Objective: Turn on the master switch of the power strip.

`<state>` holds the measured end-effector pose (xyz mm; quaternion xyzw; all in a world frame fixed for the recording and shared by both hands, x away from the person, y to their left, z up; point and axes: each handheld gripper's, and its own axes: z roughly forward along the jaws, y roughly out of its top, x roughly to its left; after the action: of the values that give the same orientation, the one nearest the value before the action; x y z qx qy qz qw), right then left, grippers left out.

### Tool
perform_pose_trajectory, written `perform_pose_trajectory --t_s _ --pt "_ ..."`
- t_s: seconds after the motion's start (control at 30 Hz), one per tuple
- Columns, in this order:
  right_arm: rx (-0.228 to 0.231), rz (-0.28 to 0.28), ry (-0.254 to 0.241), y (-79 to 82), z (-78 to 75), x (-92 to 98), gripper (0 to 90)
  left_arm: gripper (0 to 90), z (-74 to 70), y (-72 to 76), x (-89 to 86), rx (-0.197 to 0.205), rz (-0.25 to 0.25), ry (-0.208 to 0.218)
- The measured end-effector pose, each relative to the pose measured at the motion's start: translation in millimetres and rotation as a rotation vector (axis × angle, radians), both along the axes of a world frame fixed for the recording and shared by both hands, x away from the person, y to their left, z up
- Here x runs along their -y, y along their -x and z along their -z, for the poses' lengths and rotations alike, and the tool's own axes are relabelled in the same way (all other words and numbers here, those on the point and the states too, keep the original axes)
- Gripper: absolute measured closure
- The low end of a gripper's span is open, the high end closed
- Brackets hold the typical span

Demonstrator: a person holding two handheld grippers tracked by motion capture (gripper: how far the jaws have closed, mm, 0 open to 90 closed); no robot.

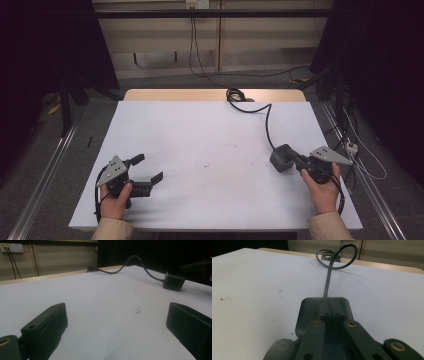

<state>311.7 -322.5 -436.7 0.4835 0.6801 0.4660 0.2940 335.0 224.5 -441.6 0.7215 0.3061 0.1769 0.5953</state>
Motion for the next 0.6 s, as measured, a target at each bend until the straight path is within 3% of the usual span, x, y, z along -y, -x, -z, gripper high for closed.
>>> perform_pose_trajectory --t_s 0.33,0.6 --pt "-0.009 0.000 -0.015 -0.4 0.5 1.1 90.0 3.3 0.1 -0.1 0.1 -0.001 0.000 -0.002" --pt "-0.002 -0.002 0.001 -0.4 0.8 0.5 90.0 3.3 -0.3 0.5 0.4 -0.003 -0.002 -0.003"
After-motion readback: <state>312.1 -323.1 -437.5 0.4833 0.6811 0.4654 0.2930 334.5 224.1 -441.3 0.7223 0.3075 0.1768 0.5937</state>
